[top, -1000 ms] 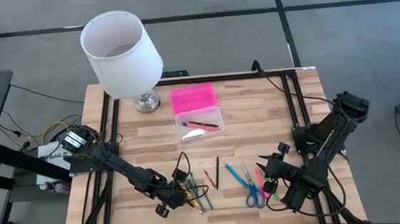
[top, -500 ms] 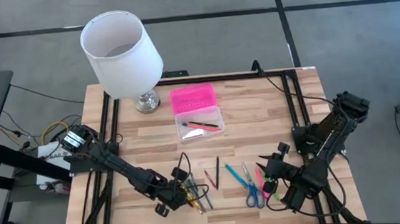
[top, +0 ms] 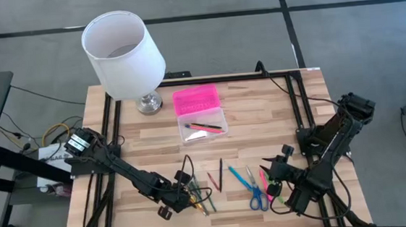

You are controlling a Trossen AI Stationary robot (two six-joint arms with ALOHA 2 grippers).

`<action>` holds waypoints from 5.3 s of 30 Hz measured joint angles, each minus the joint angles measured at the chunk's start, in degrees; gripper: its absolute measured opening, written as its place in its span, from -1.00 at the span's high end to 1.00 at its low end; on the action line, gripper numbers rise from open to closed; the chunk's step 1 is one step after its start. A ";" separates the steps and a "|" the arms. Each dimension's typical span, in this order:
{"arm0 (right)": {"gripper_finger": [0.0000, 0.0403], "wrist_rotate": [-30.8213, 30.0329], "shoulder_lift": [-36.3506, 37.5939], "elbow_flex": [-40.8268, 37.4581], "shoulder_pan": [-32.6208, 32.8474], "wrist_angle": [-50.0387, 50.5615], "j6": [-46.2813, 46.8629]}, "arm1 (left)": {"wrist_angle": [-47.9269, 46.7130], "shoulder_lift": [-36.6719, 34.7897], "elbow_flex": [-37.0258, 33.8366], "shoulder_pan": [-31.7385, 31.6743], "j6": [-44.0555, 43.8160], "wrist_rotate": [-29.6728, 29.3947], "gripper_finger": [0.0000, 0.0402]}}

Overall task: Pick & place school supplies into a supply box
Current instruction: Put the black pen into the pink supply box, then put the green pen into the pink supply box

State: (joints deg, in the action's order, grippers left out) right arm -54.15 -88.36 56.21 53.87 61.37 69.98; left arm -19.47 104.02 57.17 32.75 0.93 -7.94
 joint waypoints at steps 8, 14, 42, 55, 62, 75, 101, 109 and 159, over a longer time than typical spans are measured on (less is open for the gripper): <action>0.41 0.02 0.00 0.00 -0.37 -0.57 -0.99 | -0.27 0.78 0.15 -0.02 -1.57 0.87 0.72; 0.41 0.02 0.00 0.00 -0.37 -0.58 -0.99 | -3.19 0.85 0.25 0.02 -6.30 2.13 0.76; 0.41 0.04 0.00 0.00 -0.37 -0.62 -0.99 | -15.42 0.67 0.55 1.66 -22.12 7.93 0.75; 0.41 0.04 0.00 0.00 -0.37 -0.62 -1.05 | -18.11 0.80 2.04 1.73 -21.00 7.70 0.91; 0.41 0.04 0.00 0.00 -0.37 -0.60 -1.19 | -28.96 1.44 7.05 1.84 -20.71 7.48 0.89; 0.41 -1.47 0.00 0.02 -0.37 -0.60 -1.47 | -46.90 1.21 17.55 -0.10 -19.50 -12.85 0.89; 0.41 -2.99 0.00 -0.37 -0.26 -0.58 -1.47 | -10.31 1.34 18.81 -41.63 1.62 -13.58 0.89; 0.41 -2.95 -0.02 -3.81 -0.72 -0.65 -0.99 | -10.79 3.58 18.84 -42.88 2.95 -10.69 0.88; 0.41 41.55 -0.02 -4.00 -7.72 -9.83 16.68 | -45.81 -4.84 18.82 -1.87 -25.68 -29.03 0.36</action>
State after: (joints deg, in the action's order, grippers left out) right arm -12.60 -88.38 52.21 46.15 51.55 86.67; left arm -65.28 99.18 75.99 30.89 -24.75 -36.97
